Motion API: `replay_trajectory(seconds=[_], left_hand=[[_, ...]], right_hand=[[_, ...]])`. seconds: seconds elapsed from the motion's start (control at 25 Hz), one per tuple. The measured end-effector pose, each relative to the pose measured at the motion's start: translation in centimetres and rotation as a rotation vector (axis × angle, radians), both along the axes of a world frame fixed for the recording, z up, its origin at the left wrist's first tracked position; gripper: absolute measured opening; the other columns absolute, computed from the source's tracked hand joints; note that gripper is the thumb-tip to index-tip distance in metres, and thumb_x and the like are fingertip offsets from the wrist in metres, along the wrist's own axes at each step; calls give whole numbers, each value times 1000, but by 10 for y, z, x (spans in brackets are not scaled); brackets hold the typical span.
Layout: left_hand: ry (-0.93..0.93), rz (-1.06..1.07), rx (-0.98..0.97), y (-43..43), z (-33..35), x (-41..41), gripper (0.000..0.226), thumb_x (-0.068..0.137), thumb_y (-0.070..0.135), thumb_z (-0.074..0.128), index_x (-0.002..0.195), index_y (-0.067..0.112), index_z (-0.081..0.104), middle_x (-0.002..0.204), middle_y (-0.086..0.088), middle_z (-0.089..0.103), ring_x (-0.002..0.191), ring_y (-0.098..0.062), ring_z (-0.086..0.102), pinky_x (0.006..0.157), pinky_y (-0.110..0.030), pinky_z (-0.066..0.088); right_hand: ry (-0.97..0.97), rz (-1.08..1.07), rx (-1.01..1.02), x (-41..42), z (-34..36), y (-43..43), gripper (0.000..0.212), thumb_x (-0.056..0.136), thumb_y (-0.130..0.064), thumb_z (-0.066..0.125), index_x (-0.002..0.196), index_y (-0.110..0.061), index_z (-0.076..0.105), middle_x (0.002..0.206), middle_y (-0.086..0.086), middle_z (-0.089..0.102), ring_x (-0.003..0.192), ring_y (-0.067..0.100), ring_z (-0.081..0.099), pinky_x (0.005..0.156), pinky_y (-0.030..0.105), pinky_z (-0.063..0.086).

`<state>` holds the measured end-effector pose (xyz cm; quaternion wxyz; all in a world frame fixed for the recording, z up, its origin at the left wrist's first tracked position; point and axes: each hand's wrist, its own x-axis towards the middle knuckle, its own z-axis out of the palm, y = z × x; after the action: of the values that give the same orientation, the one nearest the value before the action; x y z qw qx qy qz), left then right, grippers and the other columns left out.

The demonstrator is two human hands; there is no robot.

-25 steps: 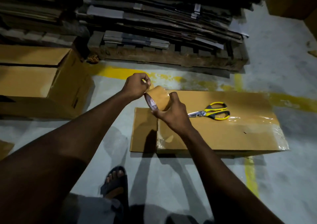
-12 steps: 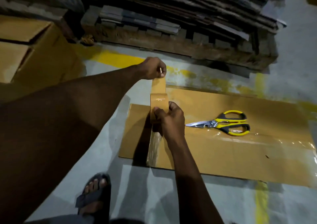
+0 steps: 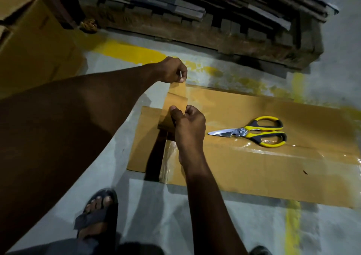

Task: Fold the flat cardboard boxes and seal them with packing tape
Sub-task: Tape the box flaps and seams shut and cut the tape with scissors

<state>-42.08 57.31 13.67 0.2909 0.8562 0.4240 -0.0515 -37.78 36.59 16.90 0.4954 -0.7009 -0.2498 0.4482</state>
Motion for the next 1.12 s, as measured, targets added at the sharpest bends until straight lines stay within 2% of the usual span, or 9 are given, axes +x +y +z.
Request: replay_trajectory(seconds=[0.12, 0.28, 0.4, 0.56, 0.72, 0.88, 0.96, 1.04, 1.12], left_hand=[[29, 10, 4, -2, -5, 2, 14, 84, 2, 61, 86, 12, 71, 84, -8, 66, 85, -19, 58, 65, -21, 34], [132, -3, 21, -4, -5, 11, 17, 88, 13, 64, 102, 12, 73, 106, -12, 70, 102, -27, 63, 76, -24, 38], [192, 24, 92, -4, -1, 15, 41, 84, 22, 72, 124, 13, 65, 125, -16, 63, 117, -32, 56, 89, -33, 45], [61, 54, 40, -4, 5, 11, 19, 86, 13, 68, 103, 10, 75, 106, -8, 73, 92, -18, 65, 76, -22, 46], [85, 38, -27, -15, 1, 6, 24, 88, 24, 68, 109, 13, 74, 116, -3, 70, 113, -17, 58, 87, -24, 42], [53, 106, 18, -20, -8, 6, 24, 85, 24, 71, 105, 12, 75, 110, -6, 72, 111, -19, 61, 89, -25, 44], [64, 95, 44, -21, -7, 7, 23, 85, 25, 71, 103, 13, 76, 107, -6, 73, 108, -20, 63, 90, -30, 48], [68, 129, 57, -24, -5, 7, 23, 84, 28, 72, 103, 16, 76, 107, -3, 73, 109, -22, 61, 91, -37, 50], [76, 171, 88, -27, -9, 6, 23, 83, 31, 72, 103, 19, 76, 106, 0, 72, 113, -23, 58, 93, -43, 49]], right_hand=[[-4, 5, 11, -1, -1, -2, 26, 90, -24, 68, 68, -22, 54, 62, -16, 52, 63, 4, 51, 70, 27, 44], [-24, 4, -7, -4, -5, -5, 29, 92, -26, 67, 68, -27, 51, 61, -17, 51, 59, -7, 51, 69, 25, 44], [-47, 7, 32, -7, -8, -10, 31, 91, -29, 67, 65, -24, 51, 58, -17, 54, 58, -3, 51, 66, 26, 50], [-74, 27, 55, -5, -9, -14, 41, 93, -27, 66, 59, -26, 43, 45, -23, 47, 49, -5, 46, 50, 12, 32], [-125, 70, 59, -2, -5, -17, 47, 95, -28, 63, 56, -27, 37, 41, -21, 43, 46, -3, 43, 48, 12, 32], [-131, 81, 57, -3, -7, -34, 42, 95, -29, 63, 58, -23, 44, 45, -17, 44, 47, 2, 39, 49, 18, 27], [-76, 67, 63, -6, -14, -52, 34, 92, -29, 67, 61, -22, 55, 50, -17, 52, 51, 0, 45, 54, 20, 36], [-7, 61, 62, -9, -20, -74, 25, 86, -33, 69, 70, -15, 63, 63, -9, 65, 60, 11, 59, 60, 33, 50], [-15, 89, 76, -15, -22, -95, 40, 81, -46, 65, 71, -8, 57, 62, -1, 60, 60, 21, 55, 61, 44, 49]])
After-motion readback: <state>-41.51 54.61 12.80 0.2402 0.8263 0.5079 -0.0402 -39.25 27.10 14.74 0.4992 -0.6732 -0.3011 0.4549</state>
